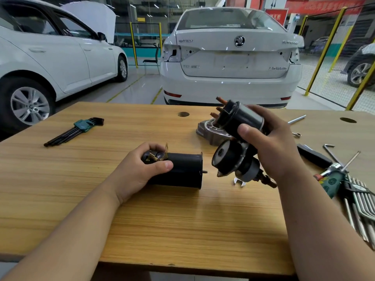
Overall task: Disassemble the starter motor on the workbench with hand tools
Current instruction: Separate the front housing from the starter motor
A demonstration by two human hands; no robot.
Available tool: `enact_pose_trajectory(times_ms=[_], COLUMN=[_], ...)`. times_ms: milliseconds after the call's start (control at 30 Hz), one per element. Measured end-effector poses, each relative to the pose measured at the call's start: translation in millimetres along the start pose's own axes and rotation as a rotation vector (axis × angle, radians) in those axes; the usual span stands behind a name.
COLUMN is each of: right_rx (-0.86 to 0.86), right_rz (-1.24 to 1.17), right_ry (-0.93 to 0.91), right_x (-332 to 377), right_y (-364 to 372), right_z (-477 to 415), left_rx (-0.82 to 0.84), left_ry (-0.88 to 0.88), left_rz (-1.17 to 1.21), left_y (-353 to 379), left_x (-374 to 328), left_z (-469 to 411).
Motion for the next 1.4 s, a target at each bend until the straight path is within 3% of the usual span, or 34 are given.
enact_pose_trajectory(times_ms=[133,400,533,733,1000,1267,1400], right_rx=[-0.002,0.179,0.156,0.147,0.186,0.219,0.176], right_rz=[0.000,0.088,0.208,0.302,0.519,0.719,0.564], right_ry=[0.027,0.074,0.191,0.260,0.177,0.202,-0.022], right_x=[-7.3,-14.0,-32.7,-43.8,-45.0,-48.1,2.4], right_y=[-2.2,22.5,39.3,54.3,72.9,57.1,67.4], right_z=[1.3,13.1,14.3,10.4,-4.0,-12.3,-2.6], left_rx=[0.000,0.140,0.199,0.240,0.092,-0.064,-0.063], left_ry=[-0.015,-0.279,-0.285,-0.220,-0.224,-0.070,-0.072], left_rz=[0.069,0.796,0.947,0.925,0.705,0.537,0.484], left_y=[-2.1,4.3,8.7,7.3,0.4,-15.7,-16.3], left_x=[0.6,9.7,2.5,-1.8,11.4,5.3,5.5], left_z=[-0.1,0.6,1.1,1.6,-1.6,-2.0,-0.1])
Point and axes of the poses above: each hand's wrist, its own z-axis away from the middle knuckle, its own y-axis out of the palm, x = y × z, the point moved 7 cm from there along -z, towards the middle knuckle, and after that the axes turned 8 degrees about -x, right-handed, at the moved point
